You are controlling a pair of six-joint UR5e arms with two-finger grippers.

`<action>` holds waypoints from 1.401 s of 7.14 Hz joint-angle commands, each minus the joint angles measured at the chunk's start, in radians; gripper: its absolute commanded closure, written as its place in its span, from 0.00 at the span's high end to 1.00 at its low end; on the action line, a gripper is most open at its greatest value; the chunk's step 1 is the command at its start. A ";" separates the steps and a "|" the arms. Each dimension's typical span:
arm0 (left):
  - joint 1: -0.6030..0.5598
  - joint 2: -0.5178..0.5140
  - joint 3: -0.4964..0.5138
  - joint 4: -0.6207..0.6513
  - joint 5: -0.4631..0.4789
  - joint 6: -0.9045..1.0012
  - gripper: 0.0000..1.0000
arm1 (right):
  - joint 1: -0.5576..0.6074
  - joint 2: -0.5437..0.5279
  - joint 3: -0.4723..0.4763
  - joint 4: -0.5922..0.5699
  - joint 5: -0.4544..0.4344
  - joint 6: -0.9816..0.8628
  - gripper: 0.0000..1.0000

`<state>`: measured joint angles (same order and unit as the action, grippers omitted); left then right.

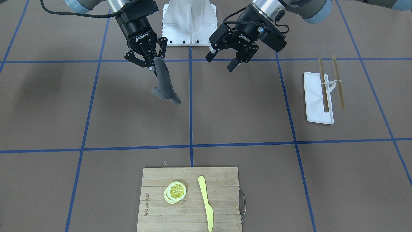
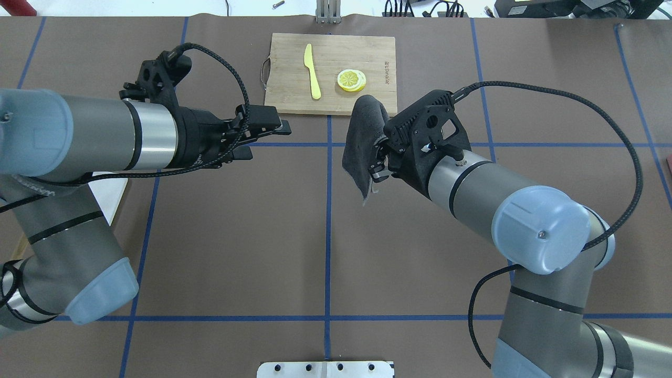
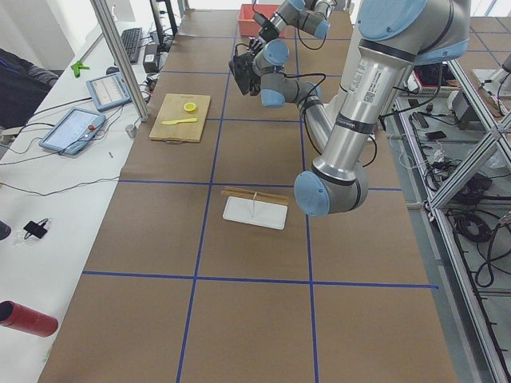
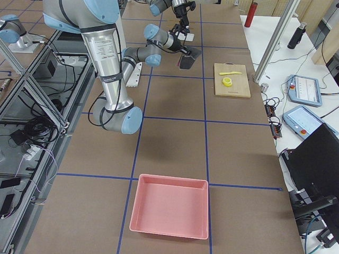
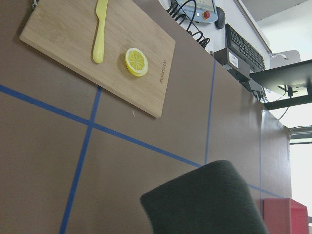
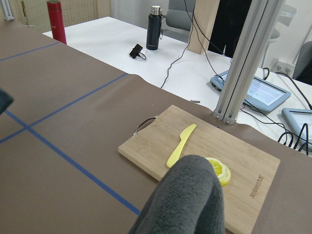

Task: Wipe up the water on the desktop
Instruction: 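Grasp the towel with the right gripper while the left gripper releases it, then carry the towel with the right gripper and lower it onto the table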

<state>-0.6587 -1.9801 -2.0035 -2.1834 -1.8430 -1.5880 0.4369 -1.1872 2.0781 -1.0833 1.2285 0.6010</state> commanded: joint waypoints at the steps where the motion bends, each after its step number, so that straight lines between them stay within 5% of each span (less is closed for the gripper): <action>1: -0.146 0.120 0.003 0.002 -0.170 0.232 0.99 | 0.058 -0.018 -0.007 -0.006 0.002 0.084 0.00; 3: -0.324 0.258 0.000 0.039 -0.302 0.523 0.99 | 0.142 -0.054 -0.009 -0.065 0.073 0.183 0.00; 6: -0.553 0.484 0.014 0.103 -0.436 1.031 0.99 | 0.377 -0.078 -0.006 -0.266 0.401 0.181 0.00; 8: -0.727 0.504 0.009 0.440 -0.498 1.446 0.99 | 0.471 -0.141 -0.007 -0.270 0.552 0.165 0.00; 10: -0.818 0.513 0.104 0.652 -0.495 1.720 0.99 | 0.482 -0.164 -0.006 -0.270 0.574 0.163 0.00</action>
<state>-1.4213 -1.4746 -1.9646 -1.6548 -2.3336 -0.0245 0.9083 -1.3359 2.0718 -1.3522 1.7838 0.7659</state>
